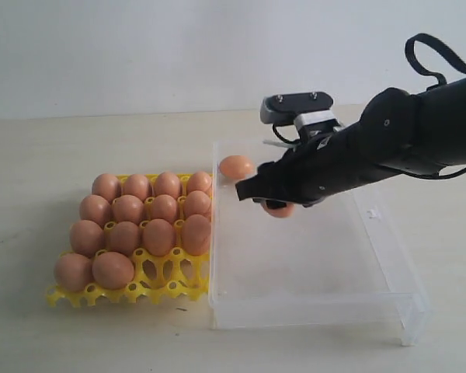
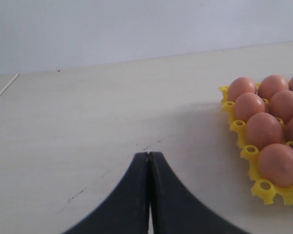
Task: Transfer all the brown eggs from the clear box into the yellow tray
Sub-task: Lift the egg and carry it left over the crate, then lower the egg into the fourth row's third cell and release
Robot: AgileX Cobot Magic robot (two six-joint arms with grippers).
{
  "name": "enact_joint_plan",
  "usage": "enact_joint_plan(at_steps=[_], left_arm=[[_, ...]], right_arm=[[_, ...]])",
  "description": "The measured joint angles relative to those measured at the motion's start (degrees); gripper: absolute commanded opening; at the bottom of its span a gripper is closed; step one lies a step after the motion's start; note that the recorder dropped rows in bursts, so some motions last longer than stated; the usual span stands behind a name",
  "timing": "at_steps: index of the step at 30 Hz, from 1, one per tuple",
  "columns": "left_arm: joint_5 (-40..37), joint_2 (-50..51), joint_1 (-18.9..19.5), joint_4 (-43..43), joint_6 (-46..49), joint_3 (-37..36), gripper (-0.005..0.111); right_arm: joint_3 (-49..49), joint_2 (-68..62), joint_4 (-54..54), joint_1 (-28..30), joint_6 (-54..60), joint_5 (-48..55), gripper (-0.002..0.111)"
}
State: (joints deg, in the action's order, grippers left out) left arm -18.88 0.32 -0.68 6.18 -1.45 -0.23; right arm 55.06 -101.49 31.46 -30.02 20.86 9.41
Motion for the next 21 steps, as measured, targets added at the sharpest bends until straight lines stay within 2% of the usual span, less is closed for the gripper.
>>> enact_joint_plan(at_steps=[5,12,21], left_arm=[[0.0,0.0,0.0,0.0,0.0,0.0,0.000],[0.0,0.0,0.0,0.0,0.0,0.0,0.000],[0.0,0.0,0.0,0.0,0.0,0.0,0.000]], right_arm=[[-2.8,4.8,1.4,-6.5,-0.2,-9.9,0.000],[-5.3,5.1,1.3,-15.9,-6.5,-24.0,0.000],[-5.3,-1.1,-21.1,-19.3,-39.4,-34.9,0.000]])
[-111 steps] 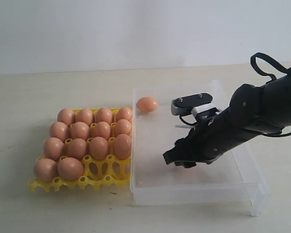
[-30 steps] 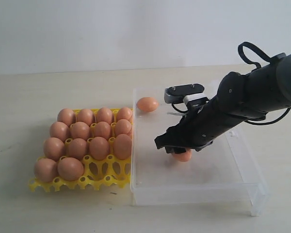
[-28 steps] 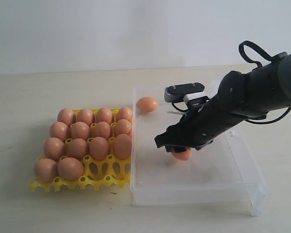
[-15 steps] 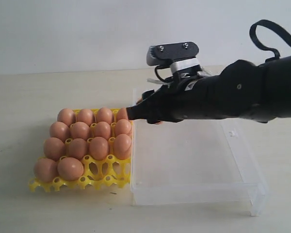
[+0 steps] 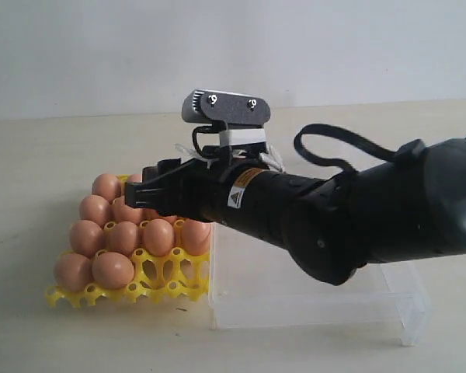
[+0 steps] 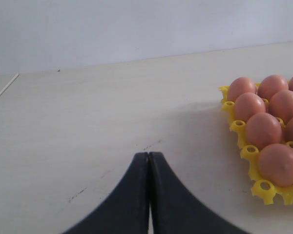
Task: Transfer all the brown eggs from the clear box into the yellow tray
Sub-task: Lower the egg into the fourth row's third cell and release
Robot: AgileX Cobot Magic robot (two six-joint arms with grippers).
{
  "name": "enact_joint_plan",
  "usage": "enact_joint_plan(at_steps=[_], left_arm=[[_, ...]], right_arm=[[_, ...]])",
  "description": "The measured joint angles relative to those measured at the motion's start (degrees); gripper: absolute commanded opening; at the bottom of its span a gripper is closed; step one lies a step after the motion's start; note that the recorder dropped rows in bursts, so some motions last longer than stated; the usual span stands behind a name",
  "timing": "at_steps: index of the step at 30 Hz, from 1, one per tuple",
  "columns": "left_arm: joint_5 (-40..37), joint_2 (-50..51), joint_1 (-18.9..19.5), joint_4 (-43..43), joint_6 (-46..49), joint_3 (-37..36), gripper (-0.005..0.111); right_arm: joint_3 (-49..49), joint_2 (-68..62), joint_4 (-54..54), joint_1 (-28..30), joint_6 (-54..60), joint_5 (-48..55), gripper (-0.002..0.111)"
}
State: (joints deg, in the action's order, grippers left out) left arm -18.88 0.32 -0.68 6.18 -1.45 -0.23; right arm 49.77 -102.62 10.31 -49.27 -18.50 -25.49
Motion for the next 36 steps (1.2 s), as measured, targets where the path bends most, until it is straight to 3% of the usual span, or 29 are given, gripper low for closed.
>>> enact_joint_plan(at_steps=[4,10,20,36], left_arm=[[0.0,0.0,0.0,0.0,0.0,0.0,0.000],[0.0,0.0,0.0,0.0,0.0,0.0,0.000],[0.0,0.0,0.0,0.0,0.0,0.0,0.000],[0.0,0.0,0.0,0.0,0.0,0.0,0.000]], right_arm=[[-0.1,-3.3,-11.1,0.0,-12.6,-3.8,0.000],[1.4,-4.1,-17.5,0.0,-18.4,-5.3,0.000],[1.8,-4.3,-11.9,0.0,-9.9,1.9,0.000],[1.8,-7.7,-9.6,-1.3,-10.2,-1.1,0.000]])
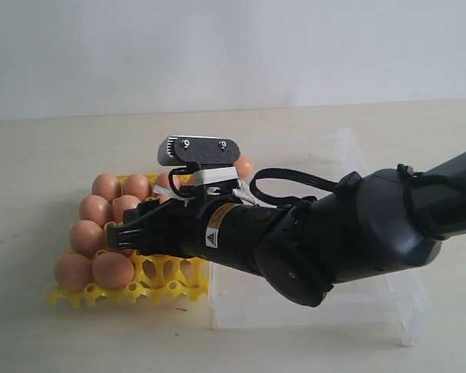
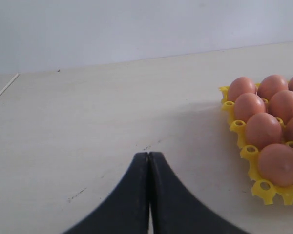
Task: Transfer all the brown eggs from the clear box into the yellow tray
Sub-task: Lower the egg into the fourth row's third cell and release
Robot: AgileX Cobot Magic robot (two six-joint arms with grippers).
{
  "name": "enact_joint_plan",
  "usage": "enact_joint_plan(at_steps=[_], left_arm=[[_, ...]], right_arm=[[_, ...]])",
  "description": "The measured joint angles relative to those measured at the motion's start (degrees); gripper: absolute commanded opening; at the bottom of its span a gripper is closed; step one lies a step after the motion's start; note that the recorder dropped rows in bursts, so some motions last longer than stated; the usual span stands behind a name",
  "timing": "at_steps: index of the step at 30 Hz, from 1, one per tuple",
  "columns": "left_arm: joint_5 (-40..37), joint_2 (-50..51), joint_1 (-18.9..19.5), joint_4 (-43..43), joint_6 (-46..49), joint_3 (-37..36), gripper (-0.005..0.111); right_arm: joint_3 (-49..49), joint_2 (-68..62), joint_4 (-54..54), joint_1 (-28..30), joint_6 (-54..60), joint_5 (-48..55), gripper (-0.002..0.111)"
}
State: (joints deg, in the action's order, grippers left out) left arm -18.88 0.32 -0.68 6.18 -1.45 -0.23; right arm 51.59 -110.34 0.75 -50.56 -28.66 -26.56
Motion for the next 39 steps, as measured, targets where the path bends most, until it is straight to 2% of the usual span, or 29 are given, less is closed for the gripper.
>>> enact_joint_plan(at_steps=[22,26,30,32,35,39], left_arm=[[0.0,0.0,0.0,0.0,0.0,0.0,0.000],[0.0,0.0,0.0,0.0,0.0,0.0,0.000],[0.0,0.0,0.0,0.0,0.0,0.0,0.000],[0.0,0.0,0.0,0.0,0.0,0.0,0.000],[0.0,0.0,0.0,0.0,0.0,0.0,0.000],[0.0,0.0,0.0,0.0,0.0,0.0,0.000]], right_arm=[[0.0,-3.9,1.9,-1.0,-1.1,-3.4,0.001],[0.0,-3.9,1.9,-1.0,-1.1,-3.4,0.017],[0.0,-3.9,1.9,-1.0,-1.1,-3.4,0.041],[0.0,-3.9,1.9,-1.0,-1.1,-3.4,0.049],[0.0,-3.9,1.9,-1.0,-1.1,-3.4,0.055],[0.0,-3.9,1.9,-1.0,-1.1,-3.4,0.055]])
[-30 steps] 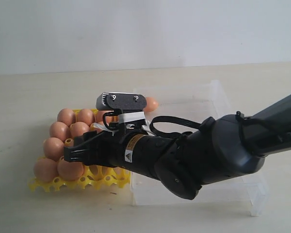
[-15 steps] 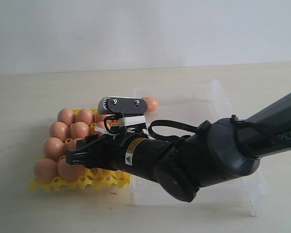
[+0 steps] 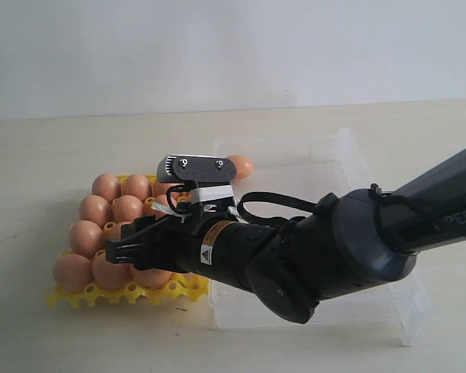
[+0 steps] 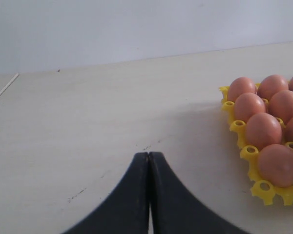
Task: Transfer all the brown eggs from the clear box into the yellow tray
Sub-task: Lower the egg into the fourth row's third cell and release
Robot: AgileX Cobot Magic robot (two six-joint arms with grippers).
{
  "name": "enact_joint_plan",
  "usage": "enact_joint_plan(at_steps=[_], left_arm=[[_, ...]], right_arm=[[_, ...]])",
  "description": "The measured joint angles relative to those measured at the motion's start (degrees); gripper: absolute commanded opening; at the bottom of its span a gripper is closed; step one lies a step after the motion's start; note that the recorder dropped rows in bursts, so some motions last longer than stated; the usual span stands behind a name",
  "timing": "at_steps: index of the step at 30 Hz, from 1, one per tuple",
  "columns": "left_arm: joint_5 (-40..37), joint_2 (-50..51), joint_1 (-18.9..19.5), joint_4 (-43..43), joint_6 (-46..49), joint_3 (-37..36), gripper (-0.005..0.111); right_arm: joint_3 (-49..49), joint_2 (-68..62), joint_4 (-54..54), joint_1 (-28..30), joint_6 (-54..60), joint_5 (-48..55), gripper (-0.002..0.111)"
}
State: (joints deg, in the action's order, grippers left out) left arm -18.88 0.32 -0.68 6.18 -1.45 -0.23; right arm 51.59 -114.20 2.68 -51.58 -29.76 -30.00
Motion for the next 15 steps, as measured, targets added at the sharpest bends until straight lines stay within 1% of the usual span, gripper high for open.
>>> enact_joint_plan(at_steps=[10,15], left_arm=[[0.0,0.0,0.0,0.0,0.0,0.0,0.000],[0.0,0.0,0.0,0.0,0.0,0.0,0.000]], right_arm=[[0.0,0.0,0.0,0.0,0.0,0.0,0.055],[0.0,3.3,0.2,0.0,0.3,0.2,0.055]])
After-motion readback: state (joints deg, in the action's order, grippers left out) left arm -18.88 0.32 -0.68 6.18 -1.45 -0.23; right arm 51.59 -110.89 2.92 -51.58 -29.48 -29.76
